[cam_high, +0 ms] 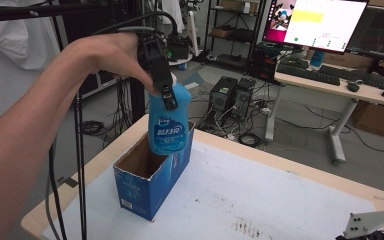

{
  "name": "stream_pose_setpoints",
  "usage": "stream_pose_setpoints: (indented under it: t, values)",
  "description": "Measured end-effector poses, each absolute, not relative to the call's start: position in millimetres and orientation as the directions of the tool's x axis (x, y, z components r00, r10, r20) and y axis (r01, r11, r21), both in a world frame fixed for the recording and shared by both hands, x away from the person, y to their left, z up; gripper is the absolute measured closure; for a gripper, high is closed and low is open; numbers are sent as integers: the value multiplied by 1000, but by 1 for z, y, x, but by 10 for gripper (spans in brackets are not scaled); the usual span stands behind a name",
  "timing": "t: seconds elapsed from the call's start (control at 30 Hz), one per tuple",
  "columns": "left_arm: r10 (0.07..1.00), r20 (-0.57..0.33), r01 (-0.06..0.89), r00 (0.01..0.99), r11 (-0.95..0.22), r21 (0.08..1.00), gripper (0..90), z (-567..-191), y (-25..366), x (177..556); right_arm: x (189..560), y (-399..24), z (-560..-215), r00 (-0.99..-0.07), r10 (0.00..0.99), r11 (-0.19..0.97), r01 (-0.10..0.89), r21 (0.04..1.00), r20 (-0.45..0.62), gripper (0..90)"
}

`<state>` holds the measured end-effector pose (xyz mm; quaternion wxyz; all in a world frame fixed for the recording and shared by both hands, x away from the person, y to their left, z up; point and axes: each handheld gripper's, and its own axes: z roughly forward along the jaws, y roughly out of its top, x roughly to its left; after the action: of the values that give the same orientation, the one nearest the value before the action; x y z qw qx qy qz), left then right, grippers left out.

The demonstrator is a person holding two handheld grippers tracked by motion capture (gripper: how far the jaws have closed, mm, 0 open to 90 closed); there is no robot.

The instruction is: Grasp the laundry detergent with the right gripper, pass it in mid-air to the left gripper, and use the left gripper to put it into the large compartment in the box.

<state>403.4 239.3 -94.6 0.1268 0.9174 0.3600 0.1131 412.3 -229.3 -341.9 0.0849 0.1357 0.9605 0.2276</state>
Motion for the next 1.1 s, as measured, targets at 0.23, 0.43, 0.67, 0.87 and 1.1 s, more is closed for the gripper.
stream_pose_setpoints:
  t: [0.23, 0.43, 0.67, 0.87, 1.1]
  values:
    - [724, 143, 674, 675, -683, 280, 383, -99, 253, 403, 413, -228, -344, -948, 301, 862, 223, 454, -105, 132]
    - [738, 147, 692, 659, -671, 267, 383, -103, 260, 404, 412, -228, -344, -947, 304, 862, 227, 453, -104, 132]
    - [738, 137, 696, 661, -671, 257, 383, -115, 263, 406, 411, -229, -346, -945, 309, 864, 233, 447, -105, 132]
    - [723, 127, 689, 679, -687, 231, 383, -134, 264, 411, 409, -229, -348, -946, 306, 866, 230, 444, -107, 132]
    - [685, 104, 657, 721, -724, 210, 383, -164, 265, 416, 408, -232, -352, -944, 311, 868, 236, 437, -108, 132]
